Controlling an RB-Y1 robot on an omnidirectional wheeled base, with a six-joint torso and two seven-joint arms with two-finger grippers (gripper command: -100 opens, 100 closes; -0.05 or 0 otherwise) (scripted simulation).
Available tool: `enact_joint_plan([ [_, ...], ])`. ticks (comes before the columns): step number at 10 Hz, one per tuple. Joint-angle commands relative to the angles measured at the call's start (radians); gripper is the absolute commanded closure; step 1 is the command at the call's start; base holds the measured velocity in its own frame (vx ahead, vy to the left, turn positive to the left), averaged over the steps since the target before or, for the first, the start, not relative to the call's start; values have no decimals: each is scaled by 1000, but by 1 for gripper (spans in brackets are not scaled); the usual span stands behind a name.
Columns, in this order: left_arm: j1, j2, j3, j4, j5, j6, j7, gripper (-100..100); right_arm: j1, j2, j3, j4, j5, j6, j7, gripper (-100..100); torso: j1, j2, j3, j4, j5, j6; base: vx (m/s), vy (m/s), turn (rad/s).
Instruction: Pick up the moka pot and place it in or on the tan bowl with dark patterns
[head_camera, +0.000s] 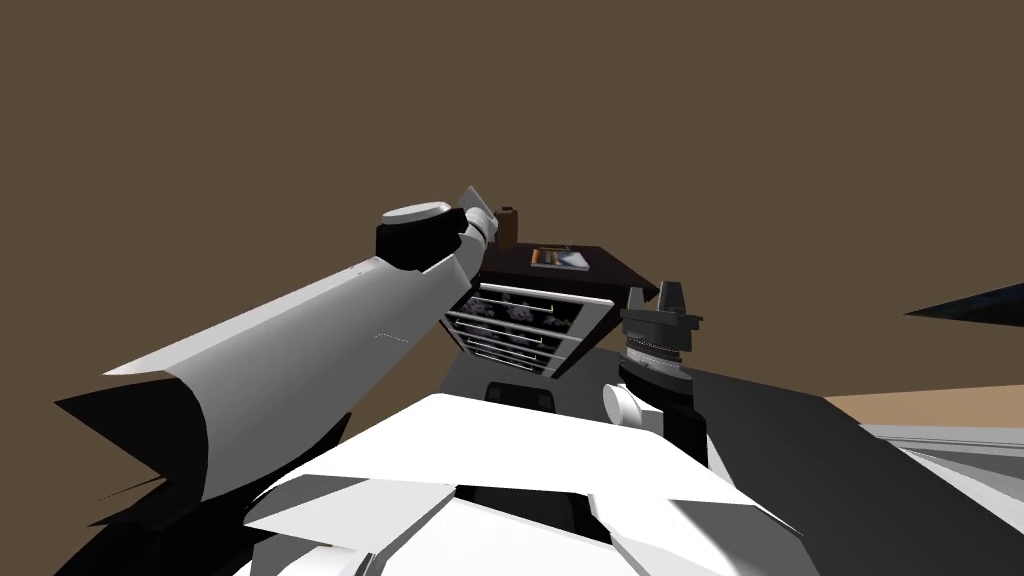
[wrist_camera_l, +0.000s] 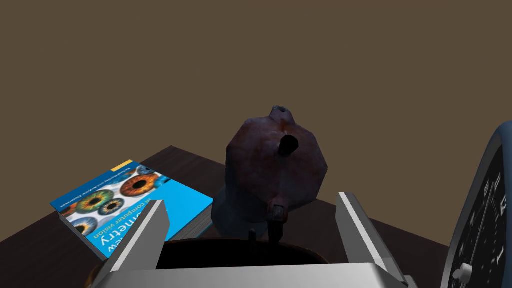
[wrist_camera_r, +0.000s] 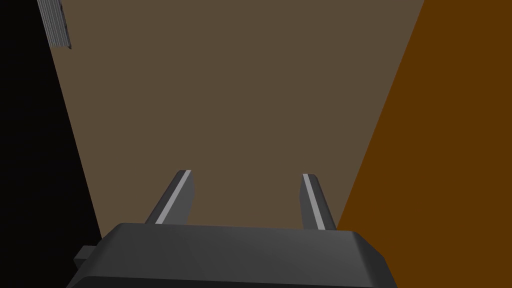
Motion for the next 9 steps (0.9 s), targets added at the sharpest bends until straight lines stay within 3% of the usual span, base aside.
enact_joint_plan([
  [1,-10,-7,28,-10,0,-14,-28,-100,0,0,0,0,0,0,0,0,0,0,0,0,0,0,171,72,-30],
  [2,-16,-9,49,-11,-2,-28,-47,-100,0,0,0,0,0,0,0,0,0,-2,-3,-3,1,0,159,46,-34],
  [3,-18,-8,36,-11,-1,-18,-36,-100,0,0,0,0,0,0,0,0,0,-6,-6,-5,2,0,69,19,-10],
  [4,-21,-9,37,-11,-2,-21,-40,0,0,0,0,0,0,0,0,0,1,-5,-6,-7,3,0,8,2,1],
  [9,-22,-9,36,-11,-2,-20,-40,0,0,0,0,0,0,0,0,0,2,-4,-6,-8,4,0,0,0,0],
])
